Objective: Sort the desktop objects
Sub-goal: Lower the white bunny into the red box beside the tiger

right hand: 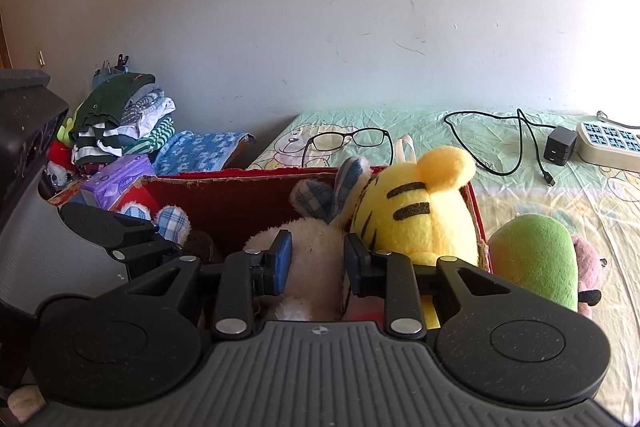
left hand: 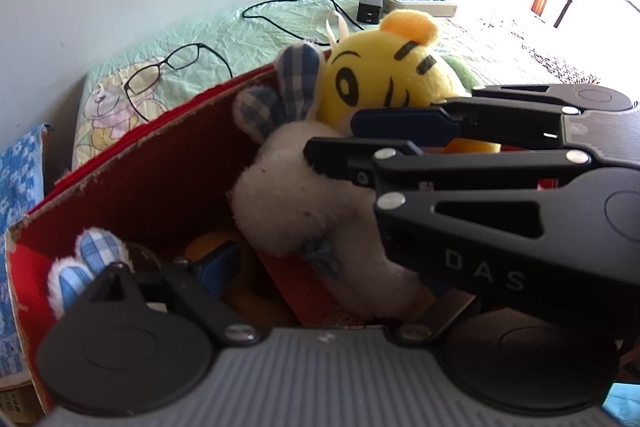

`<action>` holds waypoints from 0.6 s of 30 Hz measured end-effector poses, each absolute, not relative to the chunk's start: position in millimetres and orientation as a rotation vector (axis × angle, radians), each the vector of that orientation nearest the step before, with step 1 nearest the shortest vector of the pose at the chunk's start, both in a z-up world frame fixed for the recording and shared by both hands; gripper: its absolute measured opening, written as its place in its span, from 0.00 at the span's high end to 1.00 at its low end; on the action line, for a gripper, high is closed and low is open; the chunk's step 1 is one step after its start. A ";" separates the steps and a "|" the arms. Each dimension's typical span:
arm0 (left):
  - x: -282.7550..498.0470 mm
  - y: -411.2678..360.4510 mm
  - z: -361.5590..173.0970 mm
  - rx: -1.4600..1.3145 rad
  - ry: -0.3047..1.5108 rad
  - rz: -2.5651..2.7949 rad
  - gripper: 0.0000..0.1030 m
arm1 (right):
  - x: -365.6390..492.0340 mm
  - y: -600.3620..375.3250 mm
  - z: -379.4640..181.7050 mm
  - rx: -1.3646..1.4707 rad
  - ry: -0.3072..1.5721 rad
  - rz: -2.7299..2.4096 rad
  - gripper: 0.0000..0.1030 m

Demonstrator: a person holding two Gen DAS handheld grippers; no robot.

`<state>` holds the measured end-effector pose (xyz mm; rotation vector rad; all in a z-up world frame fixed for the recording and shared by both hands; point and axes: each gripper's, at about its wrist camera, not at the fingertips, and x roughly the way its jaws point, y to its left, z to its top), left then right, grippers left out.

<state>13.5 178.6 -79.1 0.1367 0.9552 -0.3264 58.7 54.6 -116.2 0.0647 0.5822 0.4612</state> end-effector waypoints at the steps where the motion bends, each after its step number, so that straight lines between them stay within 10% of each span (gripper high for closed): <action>1: 13.3 178.2 -79.0 0.140 0.952 -0.325 0.08 | 58.4 54.5 -116.7 0.065 0.580 0.462 0.72; 18: 9.6 178.0 -77.3 0.137 0.916 -0.298 0.07 | 53.3 57.6 -108.0 0.042 0.574 0.461 0.65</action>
